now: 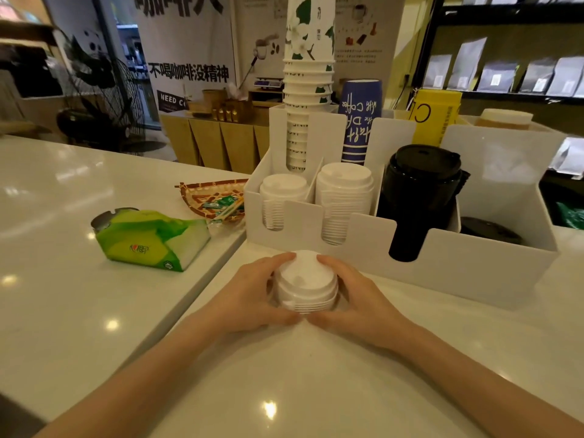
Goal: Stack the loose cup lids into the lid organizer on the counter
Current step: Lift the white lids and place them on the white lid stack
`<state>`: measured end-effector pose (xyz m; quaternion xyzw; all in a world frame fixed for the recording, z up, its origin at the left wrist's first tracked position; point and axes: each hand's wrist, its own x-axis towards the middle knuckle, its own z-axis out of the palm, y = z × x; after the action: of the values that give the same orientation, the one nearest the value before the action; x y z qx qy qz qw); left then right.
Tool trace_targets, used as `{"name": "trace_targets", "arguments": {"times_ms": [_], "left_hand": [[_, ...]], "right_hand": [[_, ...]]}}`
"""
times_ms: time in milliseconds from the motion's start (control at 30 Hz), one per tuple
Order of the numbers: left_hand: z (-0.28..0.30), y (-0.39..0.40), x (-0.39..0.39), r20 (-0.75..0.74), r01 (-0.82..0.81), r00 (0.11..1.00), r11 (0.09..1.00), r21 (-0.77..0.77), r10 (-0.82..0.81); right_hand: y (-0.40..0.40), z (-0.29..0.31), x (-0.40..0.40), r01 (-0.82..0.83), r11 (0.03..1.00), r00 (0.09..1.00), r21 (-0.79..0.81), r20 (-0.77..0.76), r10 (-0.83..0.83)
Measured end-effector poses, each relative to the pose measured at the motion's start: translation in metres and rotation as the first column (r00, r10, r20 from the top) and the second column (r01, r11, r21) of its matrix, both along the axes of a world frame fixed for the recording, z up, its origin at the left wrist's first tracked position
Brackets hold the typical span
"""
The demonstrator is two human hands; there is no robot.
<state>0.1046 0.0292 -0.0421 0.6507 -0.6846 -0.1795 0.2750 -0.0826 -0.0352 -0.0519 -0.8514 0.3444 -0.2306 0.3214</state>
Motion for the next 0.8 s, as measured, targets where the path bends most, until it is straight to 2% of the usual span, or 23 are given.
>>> {"name": "trace_targets", "arguments": {"times_ms": [133, 367, 633, 700, 800], "left_hand": [[0.011, 0.000, 0.005, -0.087, -0.015, 0.996, 1.000, 0.014, 0.016], [0.084, -0.010, 0.030, -0.108, -0.012, 0.994, 0.996, -0.092, 0.002], [0.136, -0.033, 0.049, -0.298, -0.144, 0.953, 0.951, -0.273, 0.058], [0.138, -0.044, 0.048, -0.299, -0.185, 0.950, 0.936, -0.300, 0.092], [0.130, -0.059, 0.046, -0.211, -0.230, 0.964, 0.907, -0.352, 0.162]], "right_hand": [[0.004, 0.011, 0.002, 0.003, 0.992, 0.994, 0.123, 0.106, -0.016], [-0.012, 0.070, 0.020, -0.051, 0.990, 0.969, 0.133, 0.247, 0.017], [-0.053, 0.140, 0.052, -0.050, 0.995, 0.954, -0.092, 0.289, 0.075], [-0.067, 0.146, 0.060, -0.018, 0.992, 0.958, -0.125, 0.283, 0.054], [-0.085, 0.146, 0.068, 0.015, 0.983, 0.976, -0.182, 0.218, 0.026]]}}
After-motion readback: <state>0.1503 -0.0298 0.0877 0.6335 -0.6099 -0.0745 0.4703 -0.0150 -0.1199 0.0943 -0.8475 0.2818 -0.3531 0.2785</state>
